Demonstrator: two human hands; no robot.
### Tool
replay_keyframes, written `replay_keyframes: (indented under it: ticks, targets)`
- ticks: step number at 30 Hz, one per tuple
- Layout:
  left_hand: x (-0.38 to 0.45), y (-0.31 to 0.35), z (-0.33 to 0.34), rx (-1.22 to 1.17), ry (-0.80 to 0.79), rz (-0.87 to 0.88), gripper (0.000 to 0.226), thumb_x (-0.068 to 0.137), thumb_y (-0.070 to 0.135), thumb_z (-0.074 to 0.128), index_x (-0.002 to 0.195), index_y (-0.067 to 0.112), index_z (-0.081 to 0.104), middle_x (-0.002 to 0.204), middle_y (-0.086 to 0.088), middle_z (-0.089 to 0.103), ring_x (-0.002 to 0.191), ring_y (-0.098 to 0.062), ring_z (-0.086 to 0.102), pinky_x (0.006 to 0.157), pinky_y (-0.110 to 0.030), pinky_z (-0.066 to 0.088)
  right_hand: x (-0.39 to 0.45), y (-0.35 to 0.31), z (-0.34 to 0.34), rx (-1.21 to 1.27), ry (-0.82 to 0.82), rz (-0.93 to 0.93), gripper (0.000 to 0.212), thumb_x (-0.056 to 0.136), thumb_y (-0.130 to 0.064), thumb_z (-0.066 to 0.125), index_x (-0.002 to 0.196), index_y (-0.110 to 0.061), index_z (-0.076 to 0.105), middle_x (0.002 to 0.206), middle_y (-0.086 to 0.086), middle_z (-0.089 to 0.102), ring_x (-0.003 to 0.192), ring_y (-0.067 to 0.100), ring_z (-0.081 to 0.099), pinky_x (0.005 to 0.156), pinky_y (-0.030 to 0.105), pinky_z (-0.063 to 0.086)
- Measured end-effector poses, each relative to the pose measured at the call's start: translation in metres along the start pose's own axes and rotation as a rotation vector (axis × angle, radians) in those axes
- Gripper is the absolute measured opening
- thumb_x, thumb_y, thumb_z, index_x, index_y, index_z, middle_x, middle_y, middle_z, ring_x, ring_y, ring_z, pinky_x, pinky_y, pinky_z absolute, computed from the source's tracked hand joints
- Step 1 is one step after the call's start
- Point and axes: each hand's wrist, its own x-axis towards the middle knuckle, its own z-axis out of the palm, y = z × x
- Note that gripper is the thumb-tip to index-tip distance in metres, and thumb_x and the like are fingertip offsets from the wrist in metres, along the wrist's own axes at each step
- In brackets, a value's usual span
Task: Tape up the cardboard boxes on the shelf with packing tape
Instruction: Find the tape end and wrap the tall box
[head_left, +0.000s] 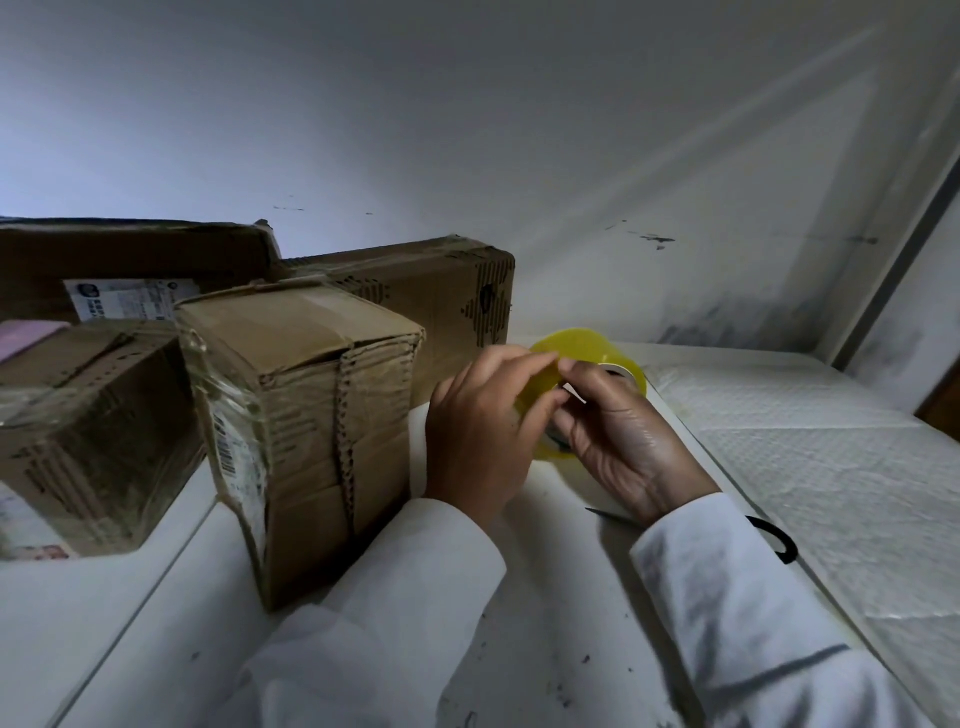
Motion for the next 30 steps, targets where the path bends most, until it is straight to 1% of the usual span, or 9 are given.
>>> replay_keyframes:
  ticks: [4, 6, 10, 14, 18, 21, 24, 27, 30]
  targets:
    - [-0.001, -0.001, 0.000, 0.048, 0.067, 0.026, 0.027, 0.081, 0.037, 0.060, 0.096, 0.019, 0.074, 0.093, 0.003, 0.067, 0.082, -0.021, 0.063, 0.070, -0.037, 0.047, 0.004, 0.001, -0.005, -0.003, -0.009, -0.001, 0.017, 0.090, -0.001, 0.051, 0.075, -0.004, 0.058, 0.075, 0.007, 0.061, 0.075, 0.011, 0.063, 0.065, 0.014, 0.050]
    - [0.000, 0.000, 0.000, 0.037, 0.069, -0.014, 0.026, 0.079, 0.040, 0.059, 0.093, 0.022, 0.073, 0.092, 0.005, 0.066, 0.081, -0.020, 0.062, 0.071, -0.038, 0.047, 0.006, 0.002, -0.007, -0.042, 0.003, -0.006, 0.019, 0.090, -0.002, 0.053, 0.072, -0.006, 0.058, 0.074, 0.006, 0.058, 0.076, 0.011, 0.059, 0.066, 0.015, 0.050]
    - [0.002, -0.003, 0.002, -0.144, 0.039, -0.131, 0.021, 0.074, 0.036, 0.058, 0.087, 0.022, 0.067, 0.094, 0.008, 0.061, 0.085, -0.020, 0.059, 0.072, -0.046, 0.050, 0.006, 0.005, -0.011, -0.247, -0.020, -0.014, 0.020, 0.089, -0.004, 0.059, 0.070, -0.010, 0.059, 0.075, 0.008, 0.053, 0.081, 0.017, 0.052, 0.076, 0.025, 0.043]
    - [0.002, -0.007, 0.002, -0.077, -0.009, -0.113, 0.020, 0.074, 0.037, 0.057, 0.083, 0.020, 0.064, 0.096, 0.006, 0.061, 0.091, -0.020, 0.058, 0.076, -0.044, 0.049, 0.004, 0.006, -0.012, -0.409, 0.020, -0.042, 0.026, 0.088, -0.004, 0.059, 0.065, -0.013, 0.052, 0.056, -0.002, 0.050, 0.055, 0.007, 0.051, 0.058, 0.018, 0.044]
    - [0.000, -0.008, 0.003, 0.010, -0.074, -0.125, 0.018, 0.077, 0.039, 0.056, 0.082, 0.022, 0.061, 0.096, 0.007, 0.061, 0.090, -0.018, 0.055, 0.077, -0.031, 0.036, 0.002, 0.008, -0.012, -0.528, 0.046, -0.059, 0.022, 0.087, -0.005, 0.060, 0.066, -0.011, 0.054, 0.057, -0.002, 0.054, 0.055, 0.007, 0.054, 0.057, 0.019, 0.045]
    - [-0.001, -0.009, 0.004, 0.016, -0.096, -0.145, 0.014, 0.077, 0.033, 0.060, 0.084, 0.021, 0.061, 0.094, 0.007, 0.060, 0.087, -0.016, 0.053, 0.078, -0.028, 0.028, 0.002, 0.008, -0.011, -0.518, 0.056, -0.074, 0.029, 0.087, -0.003, 0.058, 0.060, -0.013, 0.052, 0.053, -0.004, 0.052, 0.053, 0.006, 0.053, 0.056, 0.019, 0.044]
    - [-0.001, -0.009, 0.004, -0.007, -0.116, -0.158, 0.013, 0.077, 0.033, 0.060, 0.084, 0.023, 0.059, 0.089, 0.010, 0.057, 0.081, -0.012, 0.050, 0.078, -0.029, 0.031, 0.006, 0.009, -0.008, -0.381, 0.143, -0.037, 0.028, 0.091, -0.015, 0.052, 0.065, -0.015, 0.045, 0.057, -0.001, 0.044, 0.058, 0.008, 0.046, 0.062, 0.021, 0.040]
    - [-0.002, -0.007, 0.004, 0.006, -0.102, -0.098, 0.009, 0.080, 0.030, 0.056, 0.077, 0.022, 0.056, 0.084, 0.005, 0.058, 0.076, -0.018, 0.054, 0.074, -0.030, 0.033, 0.012, 0.008, -0.008, -0.202, 0.260, 0.006, 0.029, 0.096, -0.031, 0.046, 0.071, -0.016, 0.045, 0.056, -0.004, 0.049, 0.058, 0.006, 0.055, 0.061, 0.018, 0.048]
    - [-0.001, -0.005, 0.003, -0.019, -0.079, -0.080, 0.018, 0.081, 0.035, 0.050, 0.081, 0.019, 0.057, 0.085, 0.006, 0.055, 0.075, -0.017, 0.053, 0.072, -0.030, 0.035, 0.015, 0.011, -0.006, -0.178, 0.268, 0.005, 0.029, 0.096, -0.032, 0.046, 0.072, -0.016, 0.046, 0.063, -0.002, 0.047, 0.061, 0.007, 0.059, 0.063, 0.019, 0.050]
